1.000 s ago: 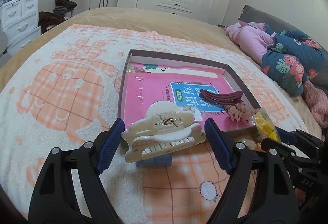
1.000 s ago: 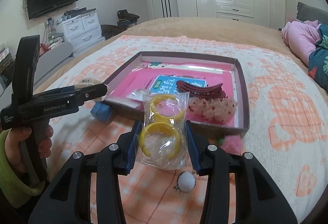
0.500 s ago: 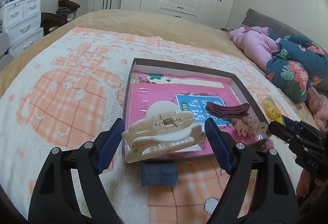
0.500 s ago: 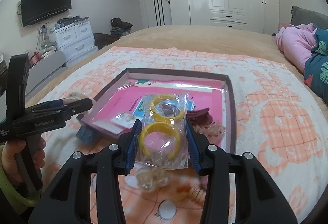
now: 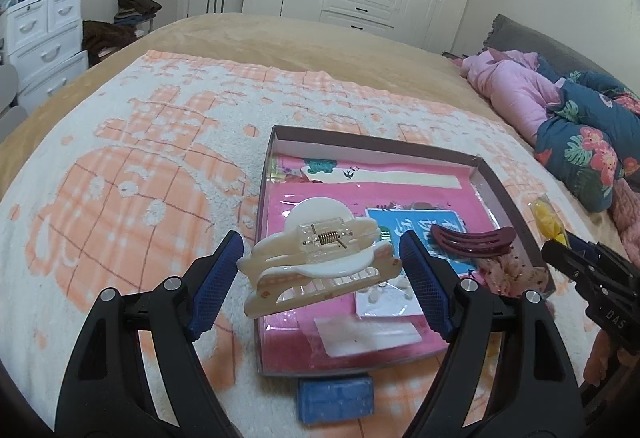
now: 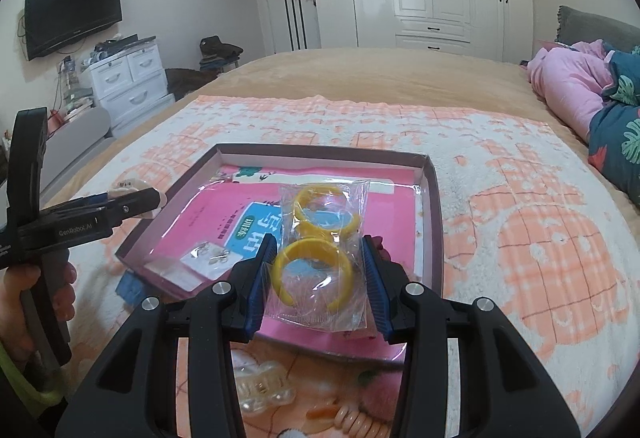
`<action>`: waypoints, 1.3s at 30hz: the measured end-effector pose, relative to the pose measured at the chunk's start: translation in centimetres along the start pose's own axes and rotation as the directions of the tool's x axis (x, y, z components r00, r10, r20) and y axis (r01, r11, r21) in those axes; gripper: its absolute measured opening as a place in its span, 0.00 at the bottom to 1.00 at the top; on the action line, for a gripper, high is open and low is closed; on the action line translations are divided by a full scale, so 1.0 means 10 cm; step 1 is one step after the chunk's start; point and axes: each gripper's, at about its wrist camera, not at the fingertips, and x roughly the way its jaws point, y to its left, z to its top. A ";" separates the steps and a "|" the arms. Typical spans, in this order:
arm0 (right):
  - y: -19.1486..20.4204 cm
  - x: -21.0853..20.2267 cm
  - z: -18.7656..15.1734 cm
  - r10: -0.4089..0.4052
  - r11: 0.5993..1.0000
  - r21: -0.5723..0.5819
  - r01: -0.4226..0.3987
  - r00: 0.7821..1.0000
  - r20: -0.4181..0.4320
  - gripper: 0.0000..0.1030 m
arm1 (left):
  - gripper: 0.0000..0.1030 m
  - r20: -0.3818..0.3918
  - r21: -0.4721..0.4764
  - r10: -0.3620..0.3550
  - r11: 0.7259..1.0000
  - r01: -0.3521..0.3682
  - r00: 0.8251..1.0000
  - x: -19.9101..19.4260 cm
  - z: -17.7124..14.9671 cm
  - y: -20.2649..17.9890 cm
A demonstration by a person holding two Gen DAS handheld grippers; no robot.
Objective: Organize jewelry
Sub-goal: 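Carry the hair bands and claw clip into the tray with both tools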
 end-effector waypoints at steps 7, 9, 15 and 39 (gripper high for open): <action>0.00 0.17 0.06 -0.007 1.000 -0.020 0.006 1.000 -0.020 0.40 | 0.69 -0.032 0.027 0.014 1.000 -0.013 0.999 0.20 0.00 -0.02; 0.02 0.23 0.07 -0.009 0.999 -0.031 0.008 1.000 -0.029 0.40 | 0.69 -0.041 0.036 0.020 0.999 -0.019 0.999 0.26 0.00 -0.04; 0.06 0.41 0.11 0.000 0.999 -0.052 -0.003 0.998 -0.061 0.40 | 0.69 -0.036 0.061 0.044 0.997 -0.041 0.998 0.34 0.00 -0.05; 0.09 0.63 -0.02 0.018 0.999 -0.034 -0.023 0.990 -0.138 0.51 | 0.69 -0.021 0.134 0.023 0.991 -0.020 0.999 0.44 0.03 -0.23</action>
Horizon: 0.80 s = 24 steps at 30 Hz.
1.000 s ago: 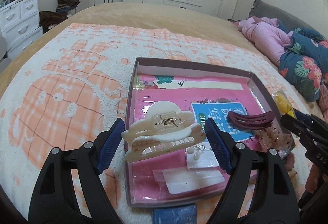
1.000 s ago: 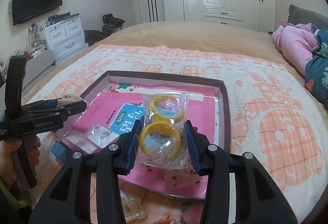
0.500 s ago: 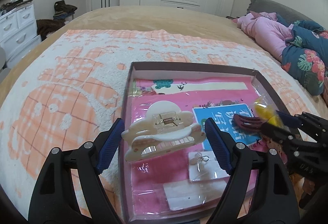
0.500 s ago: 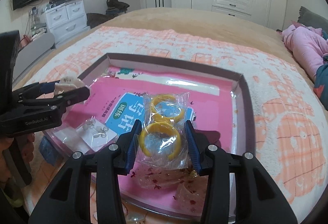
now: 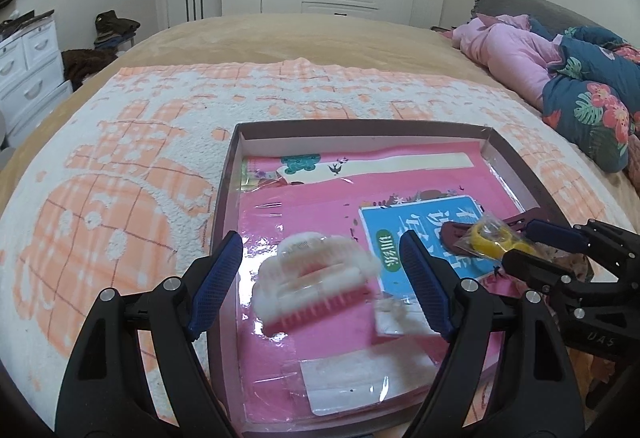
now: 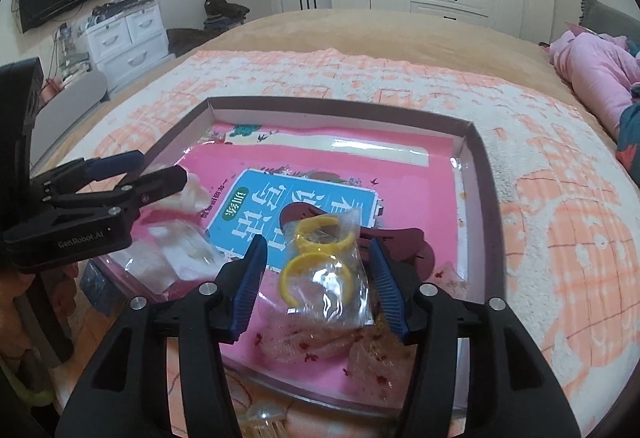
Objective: Organize jewelry
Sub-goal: 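Carry the hair bands and claw clip into the tray with both tools, then open both tools to drop the items in the tray and withdraw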
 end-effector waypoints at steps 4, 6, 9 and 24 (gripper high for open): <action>-0.04 -0.12 -0.02 0.000 1.000 0.018 -0.001 1.000 0.023 0.56 | 0.72 0.001 -0.001 0.001 1.000 -0.001 1.000 -0.02 -0.01 -0.02; -0.07 -0.20 -0.03 -0.007 1.000 0.024 0.006 0.999 0.039 0.58 | 0.74 0.005 -0.006 0.000 1.000 0.000 1.000 -0.04 -0.01 -0.02; -0.12 -0.31 -0.05 -0.018 0.999 0.035 0.016 0.998 0.063 0.61 | 0.77 0.016 -0.009 0.003 1.000 -0.002 1.000 -0.09 -0.01 -0.03; -0.29 -0.81 -0.07 -0.065 0.994 0.097 0.050 0.984 0.163 0.76 | 0.89 0.075 -0.093 -0.003 0.996 0.010 0.997 -0.51 -0.04 0.06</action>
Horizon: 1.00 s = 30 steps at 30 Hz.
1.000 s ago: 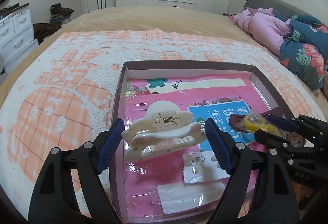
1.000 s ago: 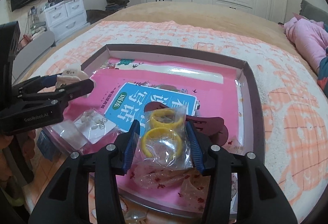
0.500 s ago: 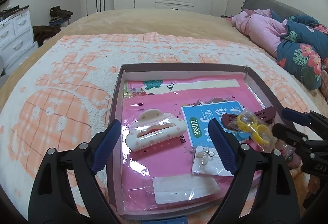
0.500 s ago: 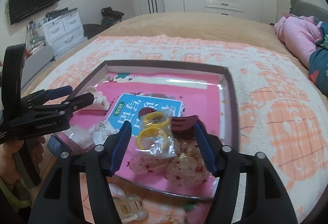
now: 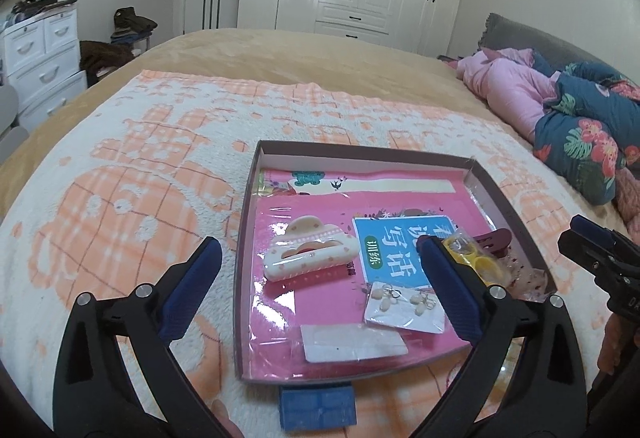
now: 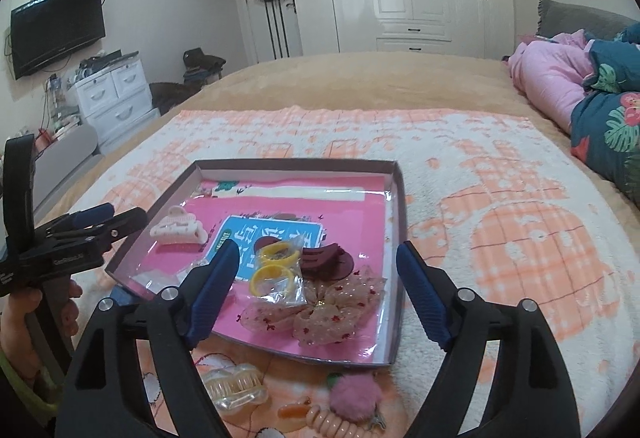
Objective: Organize jewelry
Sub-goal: 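Open both tools to drop the items in the tray and withdraw, then grasp the peach coiled hair tie with the right tool while the left tool grasps the blue box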
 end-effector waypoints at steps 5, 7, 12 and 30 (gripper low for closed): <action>-0.03 -0.11 -0.03 -0.008 1.000 0.005 0.007 1.000 0.018 0.76 | 0.89 0.018 -0.023 -0.009 1.000 0.009 1.000 -0.14 -0.02 0.02; -0.03 -0.15 -0.05 -0.009 1.000 0.010 0.008 1.000 0.023 0.76 | 0.89 0.021 -0.031 -0.012 0.999 0.013 1.000 -0.18 -0.03 0.03; -0.04 -0.23 -0.11 -0.007 1.000 0.018 0.006 1.000 0.029 0.76 | 0.89 0.033 -0.037 -0.016 0.999 0.017 0.999 -0.29 -0.06 0.04; -0.04 -0.59 -0.33 -0.016 1.000 0.014 0.015 0.998 0.062 0.77 | 0.89 0.040 0.015 -0.025 1.000 0.024 0.999 -0.56 -0.40 -0.06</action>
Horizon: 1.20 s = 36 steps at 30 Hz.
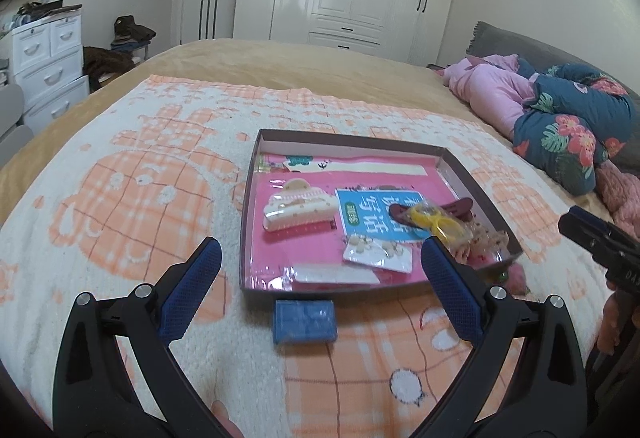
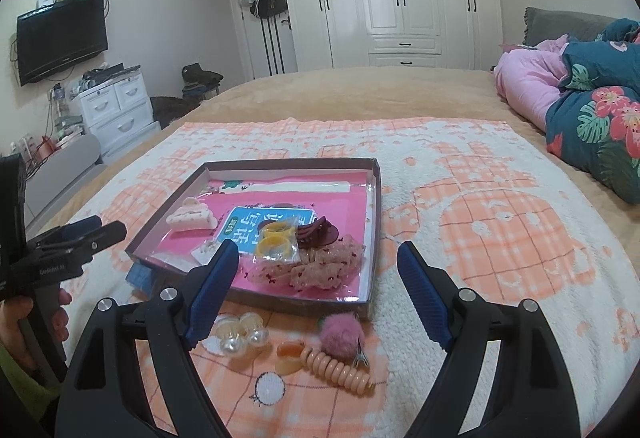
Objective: Organize jewelry
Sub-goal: 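Grasp the peach coiled hair tie with the right tool while the left tool grasps the blue box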
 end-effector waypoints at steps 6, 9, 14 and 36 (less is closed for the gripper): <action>-0.01 -0.06 -0.07 -0.005 1.000 0.000 0.005 1.000 -0.003 0.77 | 0.89 0.019 0.026 -0.001 1.000 0.000 1.000 -0.09 -0.05 -0.08; -0.01 -0.08 -0.11 -0.006 1.000 0.000 0.006 1.000 -0.009 0.78 | 0.89 0.025 0.036 -0.003 0.999 0.002 1.000 -0.12 -0.06 -0.12; 0.01 -0.11 -0.19 -0.004 1.000 -0.005 0.004 1.000 -0.024 0.78 | 0.89 0.020 0.056 -0.007 0.998 0.006 1.000 -0.15 -0.12 -0.17; 0.01 -0.20 -0.50 0.001 1.000 -0.003 -0.001 0.994 -0.106 0.78 | 0.89 -0.047 0.100 -0.054 0.993 0.058 0.997 -0.21 -0.38 -0.38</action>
